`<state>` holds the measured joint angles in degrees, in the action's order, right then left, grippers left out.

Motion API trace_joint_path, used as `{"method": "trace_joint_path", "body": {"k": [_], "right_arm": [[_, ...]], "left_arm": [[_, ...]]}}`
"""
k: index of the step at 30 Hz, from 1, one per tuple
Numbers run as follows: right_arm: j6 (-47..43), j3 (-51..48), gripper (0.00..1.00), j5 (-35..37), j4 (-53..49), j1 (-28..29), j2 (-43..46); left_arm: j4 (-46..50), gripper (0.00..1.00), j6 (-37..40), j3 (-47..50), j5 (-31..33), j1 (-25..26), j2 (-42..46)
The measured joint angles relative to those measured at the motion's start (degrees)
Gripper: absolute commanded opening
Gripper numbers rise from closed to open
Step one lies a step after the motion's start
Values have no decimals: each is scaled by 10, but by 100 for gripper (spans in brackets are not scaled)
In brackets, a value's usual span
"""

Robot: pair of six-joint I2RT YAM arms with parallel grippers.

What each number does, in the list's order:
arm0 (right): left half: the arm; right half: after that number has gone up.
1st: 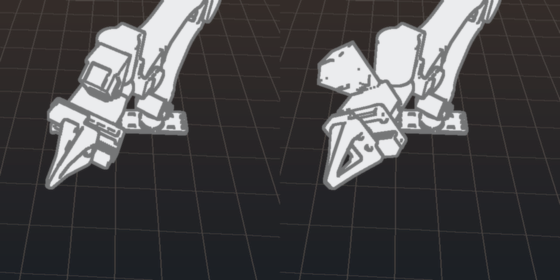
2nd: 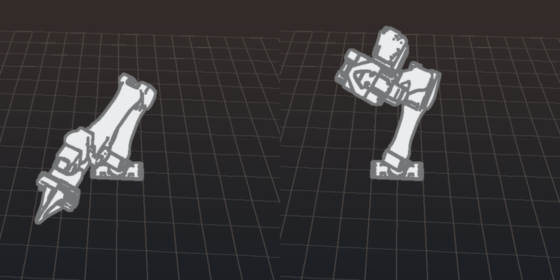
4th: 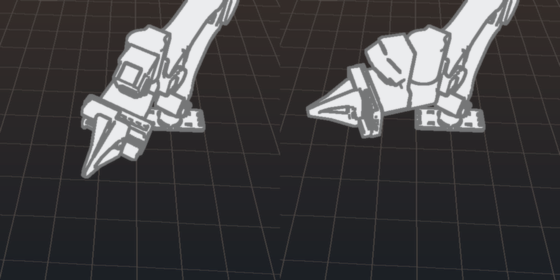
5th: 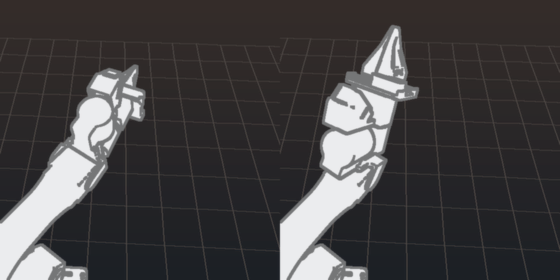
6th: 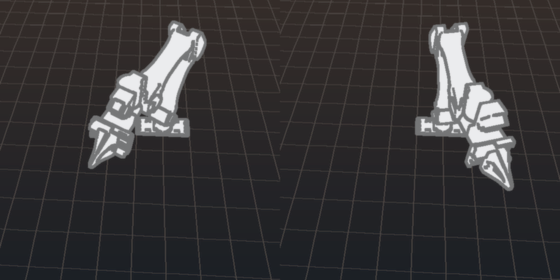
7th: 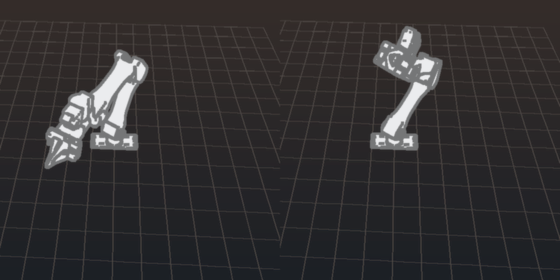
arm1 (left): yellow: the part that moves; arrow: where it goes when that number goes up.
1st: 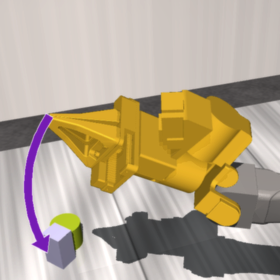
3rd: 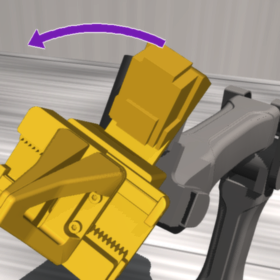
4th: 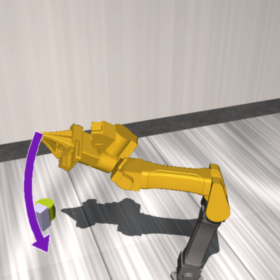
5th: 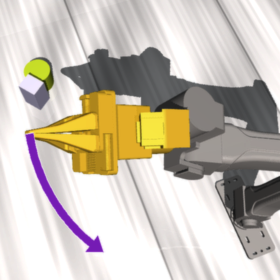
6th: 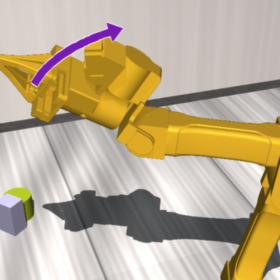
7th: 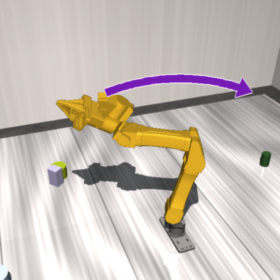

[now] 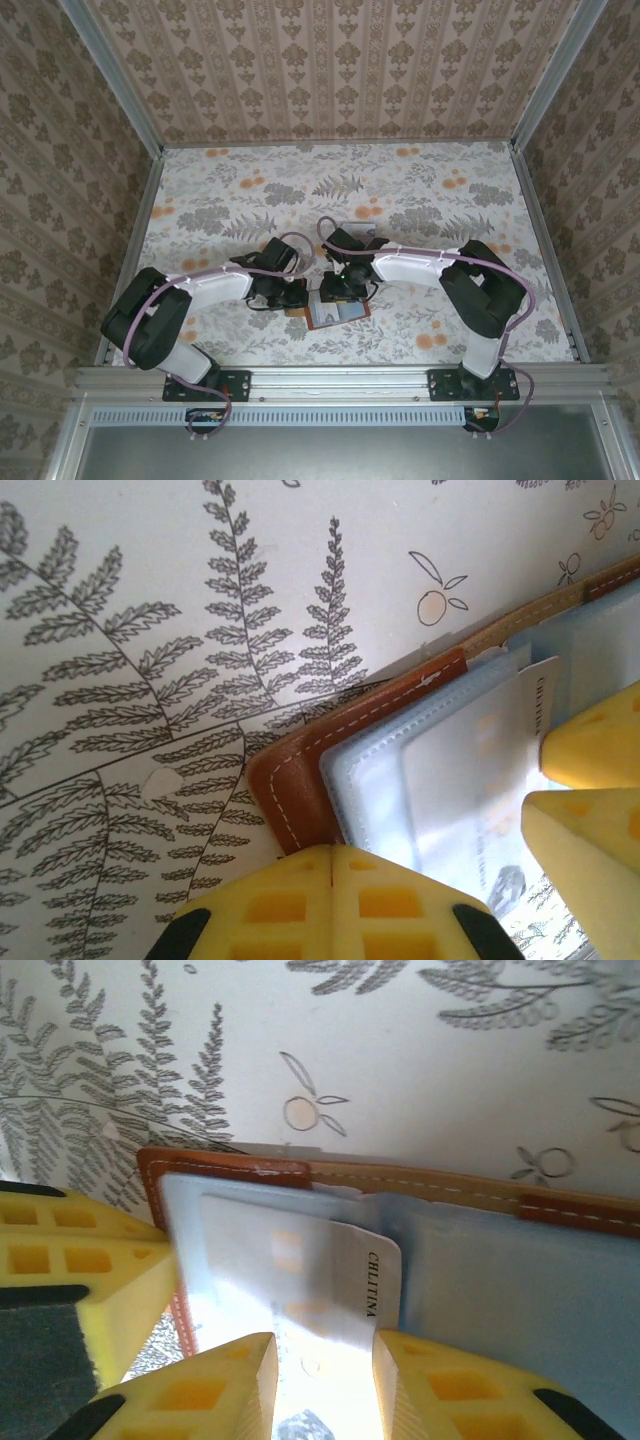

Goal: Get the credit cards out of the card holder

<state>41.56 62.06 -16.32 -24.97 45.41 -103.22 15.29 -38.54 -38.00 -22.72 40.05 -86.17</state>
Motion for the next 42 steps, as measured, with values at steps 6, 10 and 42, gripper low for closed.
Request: {"method": "trace_joint_path", "body": {"k": [6,10,42], "right_arm": [[-7,0,33,15,-16,0,1],[-8,0,33,13,-15,0,4],[-8,-5,33,-36,17,-5,0]], "left_arm": [[-2,0,2,0,0,0,0],[-1,0,4,0,0,-1,0],[53,0,8,-63,14,21,1]]}}
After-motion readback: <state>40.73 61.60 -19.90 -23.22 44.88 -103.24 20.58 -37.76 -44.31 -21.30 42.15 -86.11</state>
